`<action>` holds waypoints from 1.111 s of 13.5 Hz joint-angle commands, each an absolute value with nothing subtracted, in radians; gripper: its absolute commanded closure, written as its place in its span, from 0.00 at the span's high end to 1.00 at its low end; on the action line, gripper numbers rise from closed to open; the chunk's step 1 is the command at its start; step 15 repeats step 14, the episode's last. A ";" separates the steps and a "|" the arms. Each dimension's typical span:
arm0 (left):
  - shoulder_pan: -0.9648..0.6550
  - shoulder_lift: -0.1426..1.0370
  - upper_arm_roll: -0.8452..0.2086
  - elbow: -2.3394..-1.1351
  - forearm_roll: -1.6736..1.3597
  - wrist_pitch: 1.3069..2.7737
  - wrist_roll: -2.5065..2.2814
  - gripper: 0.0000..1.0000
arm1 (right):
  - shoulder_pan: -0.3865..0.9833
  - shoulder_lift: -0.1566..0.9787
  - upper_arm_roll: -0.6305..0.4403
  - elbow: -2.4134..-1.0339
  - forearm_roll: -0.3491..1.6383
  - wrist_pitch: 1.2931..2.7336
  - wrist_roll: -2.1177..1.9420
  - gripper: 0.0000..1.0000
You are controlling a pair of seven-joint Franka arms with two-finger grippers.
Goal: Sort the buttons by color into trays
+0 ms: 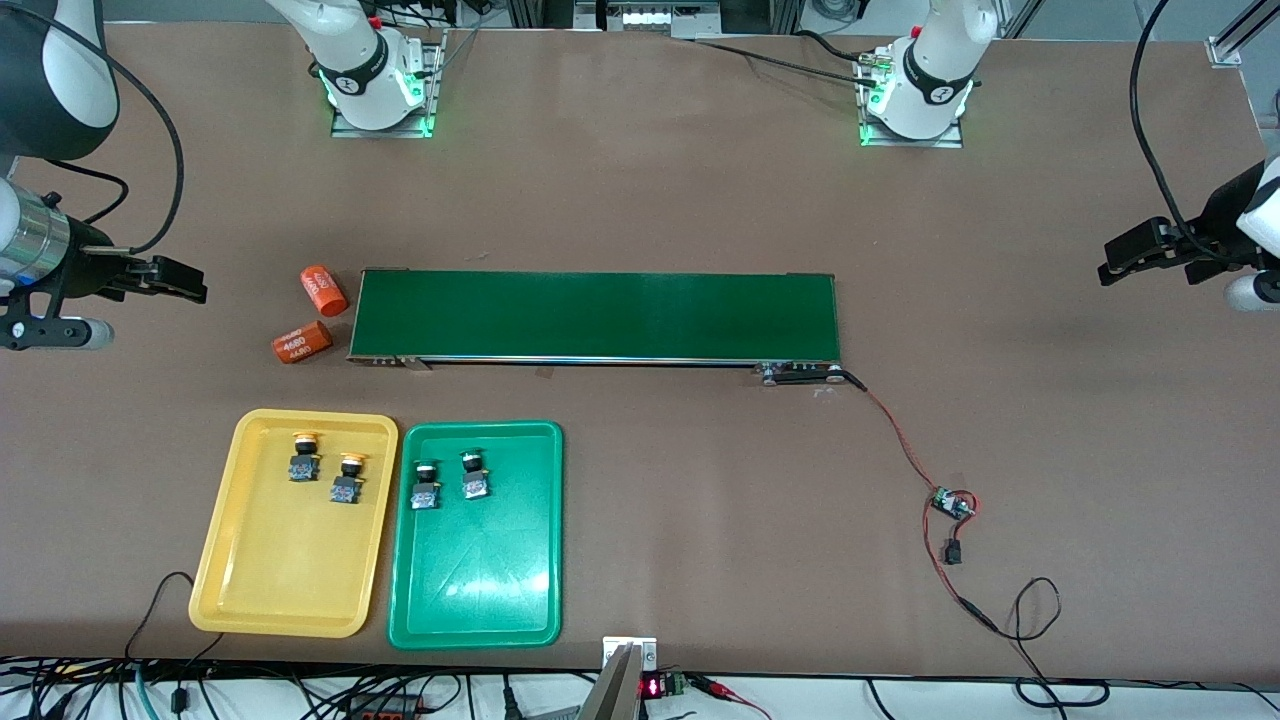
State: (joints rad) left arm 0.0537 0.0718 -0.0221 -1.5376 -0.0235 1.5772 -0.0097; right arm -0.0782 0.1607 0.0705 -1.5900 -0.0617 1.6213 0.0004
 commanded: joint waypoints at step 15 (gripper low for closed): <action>0.060 0.054 -0.020 -1.535 -0.026 1.555 0.005 1.00 | -0.061 0.133 0.058 -1.555 -0.020 1.525 -0.018 1.00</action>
